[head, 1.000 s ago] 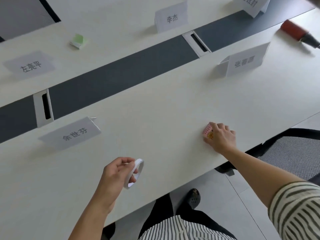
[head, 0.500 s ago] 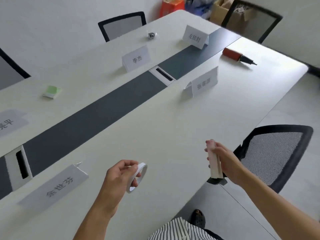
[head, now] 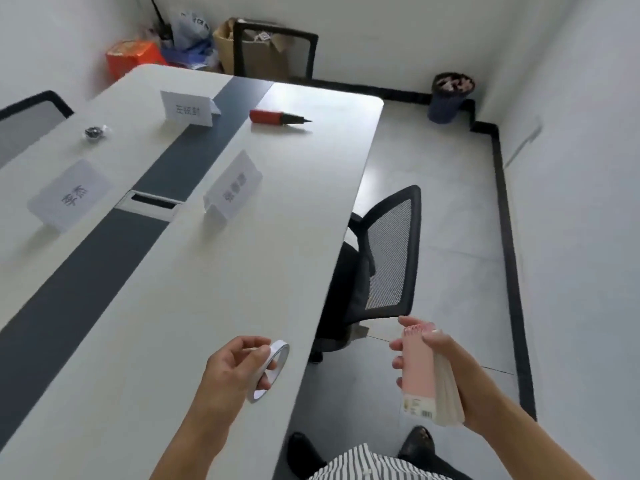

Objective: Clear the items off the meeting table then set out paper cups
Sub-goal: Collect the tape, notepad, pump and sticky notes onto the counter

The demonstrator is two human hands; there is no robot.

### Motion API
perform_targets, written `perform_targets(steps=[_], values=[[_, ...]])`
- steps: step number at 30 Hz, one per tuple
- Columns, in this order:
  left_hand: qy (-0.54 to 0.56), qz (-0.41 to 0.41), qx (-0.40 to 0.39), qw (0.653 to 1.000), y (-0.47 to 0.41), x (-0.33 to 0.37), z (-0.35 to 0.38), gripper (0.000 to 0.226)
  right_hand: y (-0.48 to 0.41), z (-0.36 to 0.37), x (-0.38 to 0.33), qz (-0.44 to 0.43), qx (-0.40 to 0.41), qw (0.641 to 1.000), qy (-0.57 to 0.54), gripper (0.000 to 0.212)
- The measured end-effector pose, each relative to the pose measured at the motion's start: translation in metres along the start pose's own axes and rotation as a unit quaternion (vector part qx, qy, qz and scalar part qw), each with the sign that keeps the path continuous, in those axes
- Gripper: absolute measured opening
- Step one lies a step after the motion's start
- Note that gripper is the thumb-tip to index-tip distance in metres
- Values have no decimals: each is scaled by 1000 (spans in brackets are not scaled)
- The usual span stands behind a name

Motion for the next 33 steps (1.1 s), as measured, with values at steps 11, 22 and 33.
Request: perform_targets(steps=[11, 22, 33], values=[[-59, 31, -143, 988, -61, 77, 265, 12, 108, -216, -58, -50, 190, 979, 54, 63], [-68, 3, -107, 992, -159, 121, 341, 14, 68, -344, -158, 17, 214, 959, 183, 59], [-97, 76, -179, 976, -337, 292, 451, 12, -30, -412, -371, -47, 243, 941, 229, 50]])
Point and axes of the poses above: each hand's wrist, its own y-axis away from the middle knuckle, its own z-axis out of the palm, x = y × z, the point moved 9 cm from there along -y, towards the middle knuckle, and after that the axes turned 7 degrees about -x, right-handed, at the moved point
